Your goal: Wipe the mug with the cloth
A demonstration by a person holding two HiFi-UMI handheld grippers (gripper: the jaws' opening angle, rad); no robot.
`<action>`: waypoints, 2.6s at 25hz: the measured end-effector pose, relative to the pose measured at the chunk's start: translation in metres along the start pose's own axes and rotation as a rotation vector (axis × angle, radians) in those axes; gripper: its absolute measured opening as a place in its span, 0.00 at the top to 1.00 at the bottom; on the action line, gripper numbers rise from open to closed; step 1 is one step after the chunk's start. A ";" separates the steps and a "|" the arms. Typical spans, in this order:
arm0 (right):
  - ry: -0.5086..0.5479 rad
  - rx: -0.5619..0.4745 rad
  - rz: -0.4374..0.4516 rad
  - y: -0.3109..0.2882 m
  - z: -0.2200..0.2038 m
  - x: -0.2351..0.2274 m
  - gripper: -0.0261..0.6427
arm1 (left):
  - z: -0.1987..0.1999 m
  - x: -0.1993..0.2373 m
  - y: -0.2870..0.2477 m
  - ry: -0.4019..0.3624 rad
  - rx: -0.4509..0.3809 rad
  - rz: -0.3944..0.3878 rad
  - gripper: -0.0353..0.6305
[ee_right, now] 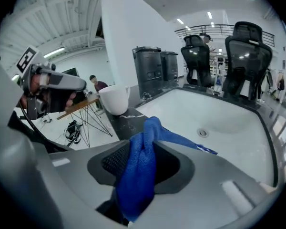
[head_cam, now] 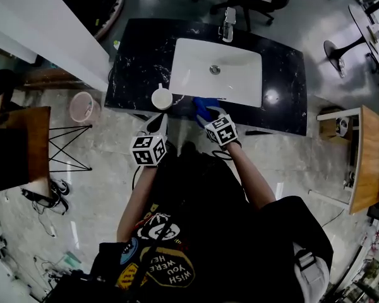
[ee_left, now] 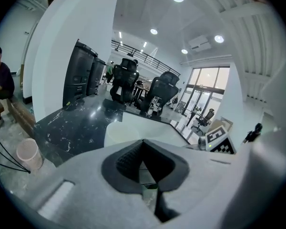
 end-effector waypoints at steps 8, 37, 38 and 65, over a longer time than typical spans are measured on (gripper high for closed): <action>-0.378 -0.317 0.253 -0.025 0.094 0.019 0.83 | 0.028 0.024 -0.001 -0.018 -0.037 0.024 0.94; -0.214 -0.246 0.384 -0.005 0.080 0.085 0.83 | 0.018 0.054 -0.032 0.120 0.020 -0.073 0.94; -0.243 -0.282 0.359 -0.001 0.085 0.075 0.83 | 0.020 0.057 -0.028 0.129 0.008 -0.055 0.94; -0.096 -0.141 0.399 -0.023 0.077 0.080 0.83 | 0.003 0.054 -0.012 0.132 0.036 -0.007 0.94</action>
Point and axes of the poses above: the fingertips, and each gripper's own axes: y backward along the fingers, x to its left, z out of its top, the point moved 4 cm from there along y, backward along the fingers, and after that the axes turned 7 degrees about -x, right-handed, at the moved point
